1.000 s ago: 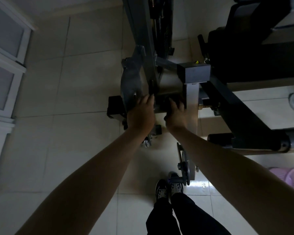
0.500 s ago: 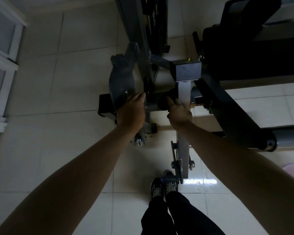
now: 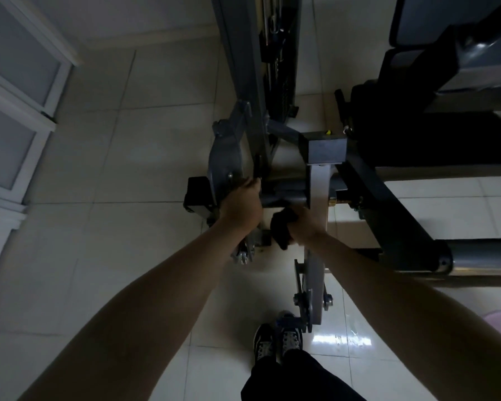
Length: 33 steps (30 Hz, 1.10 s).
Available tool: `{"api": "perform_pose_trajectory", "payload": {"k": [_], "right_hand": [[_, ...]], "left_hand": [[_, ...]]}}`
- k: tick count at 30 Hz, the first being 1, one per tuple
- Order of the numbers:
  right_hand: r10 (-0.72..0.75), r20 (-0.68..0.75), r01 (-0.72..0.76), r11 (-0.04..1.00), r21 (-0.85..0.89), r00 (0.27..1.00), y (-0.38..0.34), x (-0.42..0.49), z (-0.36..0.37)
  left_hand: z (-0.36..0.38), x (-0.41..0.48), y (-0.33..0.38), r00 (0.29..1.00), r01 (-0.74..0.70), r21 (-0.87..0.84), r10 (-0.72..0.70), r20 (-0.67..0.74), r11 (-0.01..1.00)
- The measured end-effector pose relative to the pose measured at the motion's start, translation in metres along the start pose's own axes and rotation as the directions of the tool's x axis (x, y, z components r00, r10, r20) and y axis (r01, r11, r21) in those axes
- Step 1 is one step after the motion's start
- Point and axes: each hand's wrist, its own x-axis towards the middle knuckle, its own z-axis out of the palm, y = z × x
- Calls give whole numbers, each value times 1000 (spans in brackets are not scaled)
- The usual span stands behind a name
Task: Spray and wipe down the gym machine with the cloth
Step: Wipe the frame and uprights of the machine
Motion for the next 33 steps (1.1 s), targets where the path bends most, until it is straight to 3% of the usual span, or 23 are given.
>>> {"api": "perform_pose_trajectory", "payload": {"k": [3,7,10,11,13,16,22,26,29,33], "right_hand": [[30,-83,-15,983,185,996,7,-24,3],[-25,-149,91,884,458,989,-48,-50,6],[-102,-160,179,779,602,982,-100,-63,13],[-123,-151,191,762,619,981,-114,-64,17],[-153,-126,198,772,604,980,-137,-64,29],[-152,-114,190,815,547,982,-158,-64,48],[-50,-99,100,792,602,994,-175,-33,74],[46,-118,40,772,634,992,-181,-1,75],[77,-121,13,791,612,990,-190,26,70],[147,-94,-45,734,678,985,-206,62,60]], "left_hand": [[-22,-9,4,999,-46,-9,46,14,999],[-49,-25,1,971,-140,74,152,-187,987],[-68,-31,-10,949,-57,144,98,-300,988],[-71,-31,-15,956,-9,98,37,-291,995],[-84,-34,-21,974,73,-149,-103,-202,986],[-86,-34,-39,970,165,-418,-223,-96,893],[-80,-25,-62,978,180,-667,-207,39,723],[-83,4,-69,964,227,-720,-259,67,656],[-91,33,-65,953,261,-801,-274,126,539],[-99,77,-63,936,322,-864,-265,230,386]]}}
